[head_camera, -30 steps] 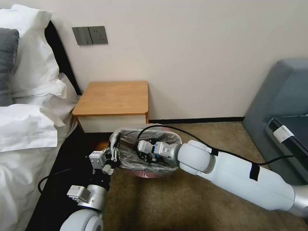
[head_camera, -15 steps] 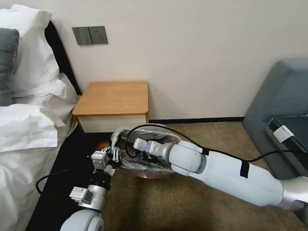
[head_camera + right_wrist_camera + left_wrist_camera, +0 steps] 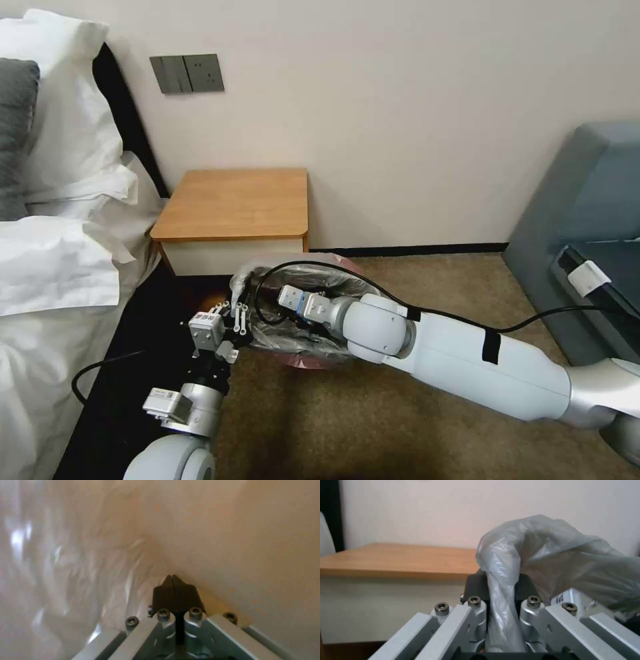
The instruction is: Pick up the garbage bag from the table and place it over the trash can.
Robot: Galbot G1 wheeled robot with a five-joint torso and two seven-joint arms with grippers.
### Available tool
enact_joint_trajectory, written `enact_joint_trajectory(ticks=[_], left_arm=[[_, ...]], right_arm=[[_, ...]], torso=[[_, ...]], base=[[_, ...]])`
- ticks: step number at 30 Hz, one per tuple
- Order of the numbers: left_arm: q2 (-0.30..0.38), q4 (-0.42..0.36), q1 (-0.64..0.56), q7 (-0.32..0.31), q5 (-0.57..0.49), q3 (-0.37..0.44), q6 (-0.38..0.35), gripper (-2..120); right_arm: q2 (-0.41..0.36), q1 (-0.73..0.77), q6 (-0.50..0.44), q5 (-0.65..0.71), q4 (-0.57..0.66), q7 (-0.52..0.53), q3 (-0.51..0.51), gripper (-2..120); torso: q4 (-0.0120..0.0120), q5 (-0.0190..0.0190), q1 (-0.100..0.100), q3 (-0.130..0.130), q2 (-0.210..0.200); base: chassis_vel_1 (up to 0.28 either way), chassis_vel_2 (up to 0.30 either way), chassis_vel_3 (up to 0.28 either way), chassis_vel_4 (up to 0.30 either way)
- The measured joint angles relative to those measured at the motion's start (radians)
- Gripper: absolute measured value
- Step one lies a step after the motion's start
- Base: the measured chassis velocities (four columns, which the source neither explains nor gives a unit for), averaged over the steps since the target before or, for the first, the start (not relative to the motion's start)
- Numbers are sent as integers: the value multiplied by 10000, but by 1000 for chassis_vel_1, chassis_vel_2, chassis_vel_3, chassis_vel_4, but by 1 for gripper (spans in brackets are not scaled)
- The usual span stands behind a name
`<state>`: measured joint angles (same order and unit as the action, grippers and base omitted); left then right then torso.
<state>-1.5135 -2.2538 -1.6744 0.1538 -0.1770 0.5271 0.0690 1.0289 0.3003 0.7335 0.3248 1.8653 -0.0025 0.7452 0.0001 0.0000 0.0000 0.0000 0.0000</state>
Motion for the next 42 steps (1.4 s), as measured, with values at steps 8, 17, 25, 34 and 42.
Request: enact_joint_trajectory(ticks=[8, 17, 25, 34, 42], left_arm=[[-56, 338, 158, -162, -358, 164, -118, 9], [-76, 627, 340, -519, -1198, 176, -561, 9], [-89, 1179, 418, -1147, -1773, 182, -1070, 9], [-70, 1609, 311, -1668, -2076, 137, -1631, 9], [-93, 1621, -23, -2110, -1773, -33, -2022, 9]], right_arm=[[-479, 136, -17, 904, 905, 369, -335, 0], [-1327, 738, -28, 2255, 1967, 572, -1235, 0], [-2317, 2614, -557, 4067, 3753, 1439, -3575, 0], [-3262, 6498, -2705, 2624, 5188, 2830, -6177, 0], [-818, 11103, -4515, -1080, 5152, 3030, -9493, 15]], torso=[[0, 0, 0, -1, 0], [0, 2, 0, 0, 0], [-1, 1, 0, -1, 0], [-3, 1, 0, -1, 2], [-4, 2, 0, -2, 2]], base=[[0, 0, 0, 0], [0, 0, 0, 0], [0, 0, 0, 0], [0, 0, 0, 0], [0, 0, 0, 0]])
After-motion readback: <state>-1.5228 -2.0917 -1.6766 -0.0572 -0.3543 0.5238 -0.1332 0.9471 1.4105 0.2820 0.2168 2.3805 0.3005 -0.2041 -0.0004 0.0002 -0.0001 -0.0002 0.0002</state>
